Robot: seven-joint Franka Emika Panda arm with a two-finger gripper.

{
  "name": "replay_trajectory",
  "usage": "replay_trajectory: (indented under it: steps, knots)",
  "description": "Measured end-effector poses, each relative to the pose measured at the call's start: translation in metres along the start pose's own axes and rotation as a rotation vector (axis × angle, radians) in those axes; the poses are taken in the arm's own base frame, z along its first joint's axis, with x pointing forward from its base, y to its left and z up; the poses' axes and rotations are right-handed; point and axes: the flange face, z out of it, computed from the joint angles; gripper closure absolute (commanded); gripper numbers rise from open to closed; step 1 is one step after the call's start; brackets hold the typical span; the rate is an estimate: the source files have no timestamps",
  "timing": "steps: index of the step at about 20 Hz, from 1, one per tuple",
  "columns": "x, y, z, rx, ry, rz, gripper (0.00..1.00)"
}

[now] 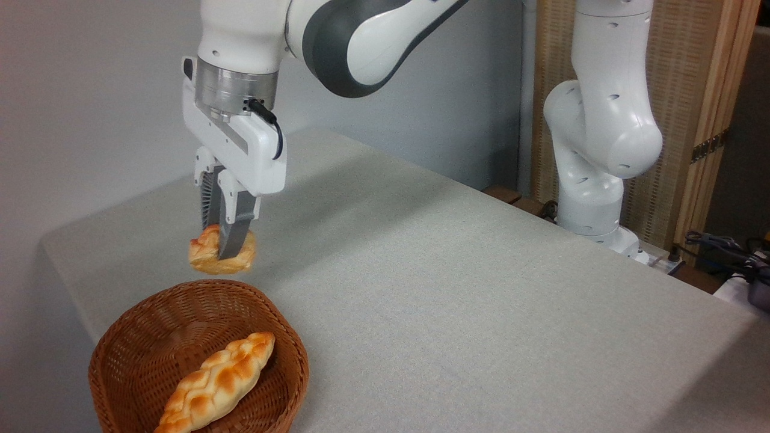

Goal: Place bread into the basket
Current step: 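Lower the roll into the basket and open the gripper, then raise the open gripper away from the basket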

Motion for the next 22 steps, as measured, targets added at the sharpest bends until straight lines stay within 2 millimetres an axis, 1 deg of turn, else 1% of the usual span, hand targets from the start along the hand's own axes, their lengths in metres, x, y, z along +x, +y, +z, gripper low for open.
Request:
replay_trajectory:
  steps: [5, 14, 16, 20, 22]
  knots:
    - [-0.006, -0.015, 0.004, 0.028, 0.008, -0.021, 0.0]
    - [-0.005, -0.014, 0.003, 0.028, 0.009, -0.019, 0.0]
    - [-0.006, -0.013, 0.004, 0.022, 0.001, -0.02, 0.0]
    - [-0.015, -0.001, 0.008, -0.043, -0.103, -0.004, 0.0]
    - [-0.019, 0.003, 0.002, -0.057, -0.157, -0.001, 0.0]
